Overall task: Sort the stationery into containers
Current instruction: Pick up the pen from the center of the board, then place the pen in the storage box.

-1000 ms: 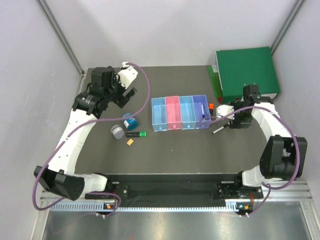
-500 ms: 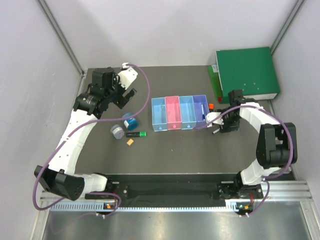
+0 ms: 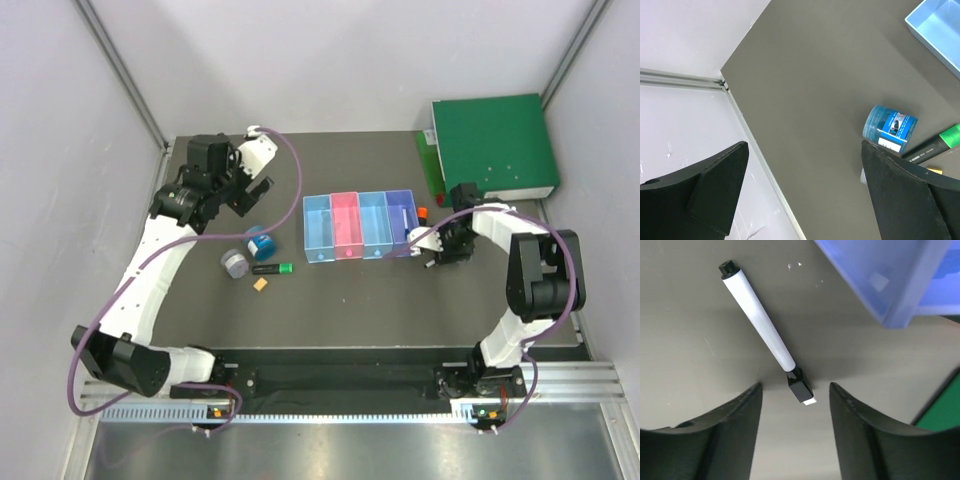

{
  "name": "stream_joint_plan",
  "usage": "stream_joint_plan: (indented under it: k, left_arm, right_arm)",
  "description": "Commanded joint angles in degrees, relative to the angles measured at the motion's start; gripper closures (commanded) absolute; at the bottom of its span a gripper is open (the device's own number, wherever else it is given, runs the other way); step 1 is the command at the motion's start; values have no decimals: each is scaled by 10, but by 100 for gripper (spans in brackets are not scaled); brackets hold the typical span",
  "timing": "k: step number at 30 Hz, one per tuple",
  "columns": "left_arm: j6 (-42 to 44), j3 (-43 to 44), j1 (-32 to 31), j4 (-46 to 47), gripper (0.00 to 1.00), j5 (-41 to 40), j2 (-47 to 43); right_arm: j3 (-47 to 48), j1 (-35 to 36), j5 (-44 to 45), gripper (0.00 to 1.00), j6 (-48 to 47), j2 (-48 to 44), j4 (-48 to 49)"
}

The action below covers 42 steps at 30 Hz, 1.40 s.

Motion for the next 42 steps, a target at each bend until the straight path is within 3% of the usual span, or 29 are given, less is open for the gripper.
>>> stream_joint_plan:
  k: [1, 5, 17, 25, 29, 32, 35, 42]
  left_arm:
    - [9, 29, -2, 24, 1, -13, 12]
    - [12, 34, -2, 28, 1, -13, 19]
    - [17, 40, -3, 29, 1, -13, 17]
    - [11, 7, -3, 34, 1, -8, -5]
    - [-8, -18, -3, 41, 1, -1, -15]
    - [-28, -39, -3, 42, 1, 4, -16]
    - [-42, -59, -3, 43, 1, 16, -18]
    - [-39, -76, -3, 30, 1, 26, -21]
  right_arm:
    - [-11, 10, -17, 46, 0, 14, 10]
    - [-25, 12, -7, 67, 10, 20, 9]
    - [-60, 12, -2, 100, 50, -30, -2]
    - [-59, 12, -30, 100, 66, -160, -106]
    - [-32, 13, -51, 100, 74, -247, -207]
    - [-2, 13, -87, 100, 121, -279, -241]
    - [43, 14, -146, 100, 235, -276, -234]
    - [158, 17, -283, 100, 604, -169, -133]
